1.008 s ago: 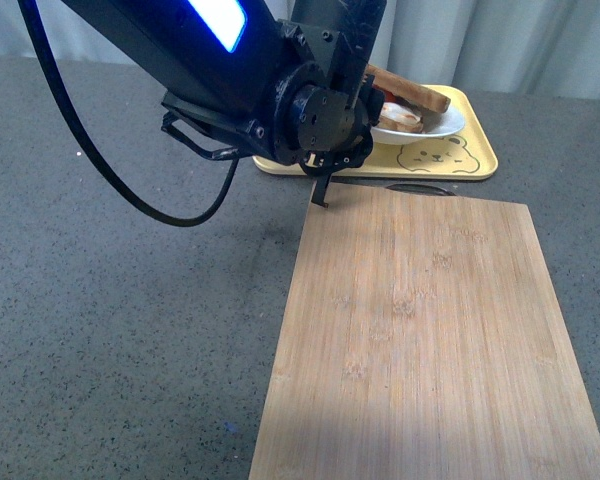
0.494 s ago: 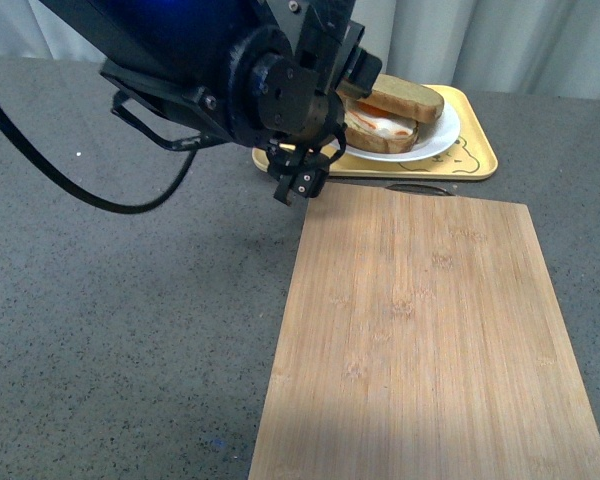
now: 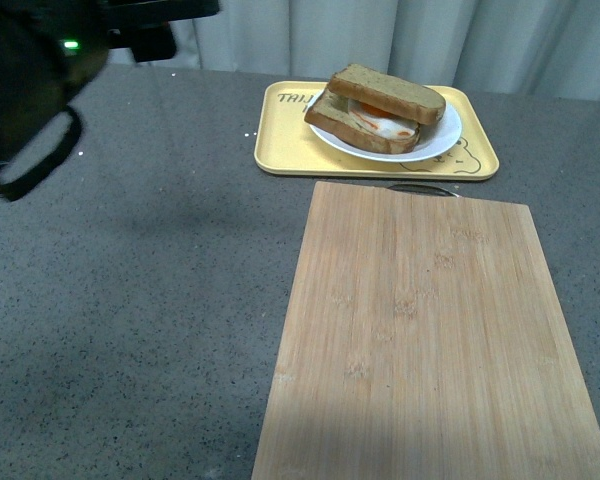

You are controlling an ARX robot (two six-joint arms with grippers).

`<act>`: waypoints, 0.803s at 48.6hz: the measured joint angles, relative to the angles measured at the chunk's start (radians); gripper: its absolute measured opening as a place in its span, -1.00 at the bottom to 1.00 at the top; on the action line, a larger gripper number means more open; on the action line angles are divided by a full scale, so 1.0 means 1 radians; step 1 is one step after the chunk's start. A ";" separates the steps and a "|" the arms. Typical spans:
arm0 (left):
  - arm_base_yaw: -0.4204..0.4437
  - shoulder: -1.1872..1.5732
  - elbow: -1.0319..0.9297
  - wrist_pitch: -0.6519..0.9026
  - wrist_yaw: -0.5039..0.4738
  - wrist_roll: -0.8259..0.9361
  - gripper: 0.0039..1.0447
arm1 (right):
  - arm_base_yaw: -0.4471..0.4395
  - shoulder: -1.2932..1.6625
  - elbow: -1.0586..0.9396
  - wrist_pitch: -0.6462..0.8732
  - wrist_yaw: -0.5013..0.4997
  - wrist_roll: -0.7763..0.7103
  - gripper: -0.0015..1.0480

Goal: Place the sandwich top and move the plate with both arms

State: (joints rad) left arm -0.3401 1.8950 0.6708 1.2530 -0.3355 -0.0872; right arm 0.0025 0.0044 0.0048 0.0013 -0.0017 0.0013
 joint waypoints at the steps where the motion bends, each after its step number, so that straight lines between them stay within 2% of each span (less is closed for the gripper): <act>1: 0.015 -0.032 -0.045 0.008 0.012 0.018 -0.46 | 0.000 0.000 0.000 0.000 0.000 0.000 0.82; 7: 0.073 -0.148 -0.214 0.018 0.068 0.054 -0.94 | 0.000 0.000 0.000 0.000 0.000 0.000 0.82; 20: 0.146 -0.360 -0.401 0.005 0.150 0.069 -0.93 | 0.000 0.000 0.000 0.000 0.000 0.000 0.82; 26: 0.180 -0.497 -0.452 -0.105 0.177 0.071 -0.93 | 0.000 0.000 0.000 0.000 0.000 0.000 0.82; 39: 0.234 -0.737 -0.561 -0.222 0.236 0.075 -0.93 | 0.000 0.000 0.000 0.000 0.000 0.000 0.82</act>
State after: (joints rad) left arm -0.1059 1.1580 0.1097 1.0309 -0.0994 -0.0120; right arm 0.0025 0.0044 0.0048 0.0013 -0.0017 0.0013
